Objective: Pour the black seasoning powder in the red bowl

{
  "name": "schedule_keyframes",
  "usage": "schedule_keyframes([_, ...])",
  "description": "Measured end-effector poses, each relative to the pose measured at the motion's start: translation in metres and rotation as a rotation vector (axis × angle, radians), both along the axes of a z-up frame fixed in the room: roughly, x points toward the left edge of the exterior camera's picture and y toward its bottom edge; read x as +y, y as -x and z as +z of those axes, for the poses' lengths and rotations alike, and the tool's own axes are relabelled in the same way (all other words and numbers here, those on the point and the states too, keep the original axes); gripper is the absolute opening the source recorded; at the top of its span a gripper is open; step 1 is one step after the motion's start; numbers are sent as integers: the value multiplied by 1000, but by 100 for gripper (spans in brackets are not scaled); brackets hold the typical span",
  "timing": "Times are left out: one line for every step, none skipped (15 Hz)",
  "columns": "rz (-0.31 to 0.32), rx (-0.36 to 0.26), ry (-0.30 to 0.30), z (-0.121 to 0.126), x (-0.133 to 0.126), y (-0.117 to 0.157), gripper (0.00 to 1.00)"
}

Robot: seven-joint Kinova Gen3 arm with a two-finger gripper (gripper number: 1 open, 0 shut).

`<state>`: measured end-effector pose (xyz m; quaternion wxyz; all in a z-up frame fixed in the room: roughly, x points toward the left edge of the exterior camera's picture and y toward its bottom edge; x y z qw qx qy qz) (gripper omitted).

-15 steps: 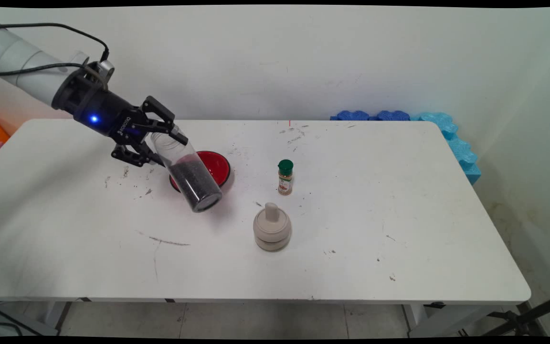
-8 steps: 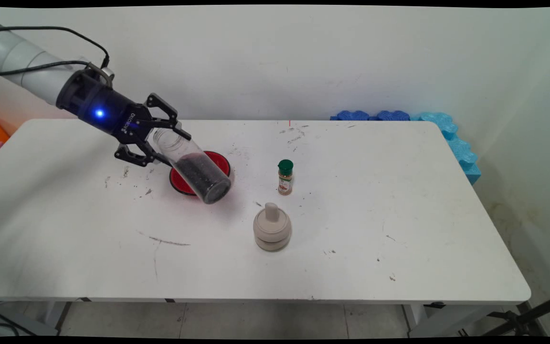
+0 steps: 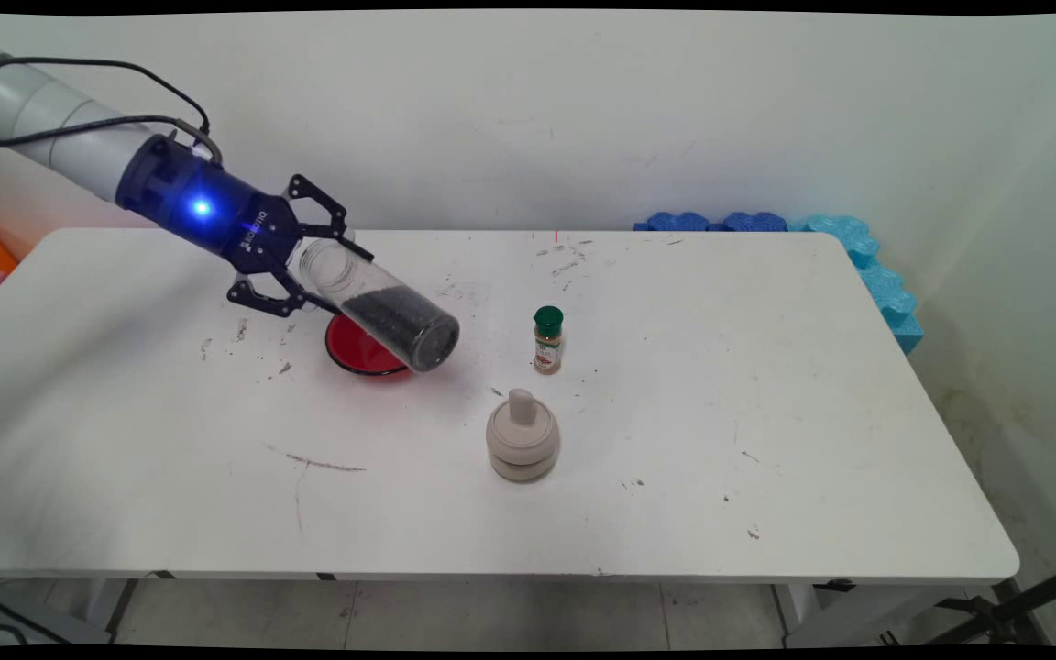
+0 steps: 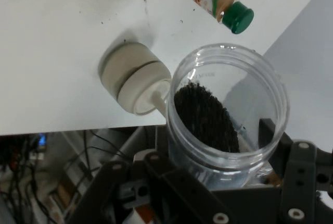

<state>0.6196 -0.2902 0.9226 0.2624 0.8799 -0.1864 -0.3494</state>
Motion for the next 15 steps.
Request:
schedule_keyframes([15,12,-12,-1,-1,0,0])
schedule_keyframes([24,21,-21,-1,-1,-1,0])
schedule_keyframes([37,34,-32,-1,-1,-1,0])
schedule_keyframes([46,43,-41,-1,-2,-1,0])
schedule_keyframes([59,55,-52,-2,-2,-2,0])
schedule_keyframes([74,69,-66,-2,-3,-2,0])
schedule_keyframes([89,82,-79,-3,-3,-3,0])
schedule_keyframes([102,92,-89,-4,-4,-4,0])
schedule_keyframes([110,99,-96,-4,-4,-5,0])
schedule_keyframes([121,109,-105,-5,-5,-5,0])
schedule_keyframes([129,115,-112,-5,-5,-6,0])
schedule_keyframes([139,124,-120,-6,-6,-7,0])
schedule_keyframes([146,130,-126,-6,-6,-7,0])
schedule_keyframes([157,140,-135,-7,-6,-7,0])
schedule_keyframes([167,148,-143,-7,-7,-8,0])
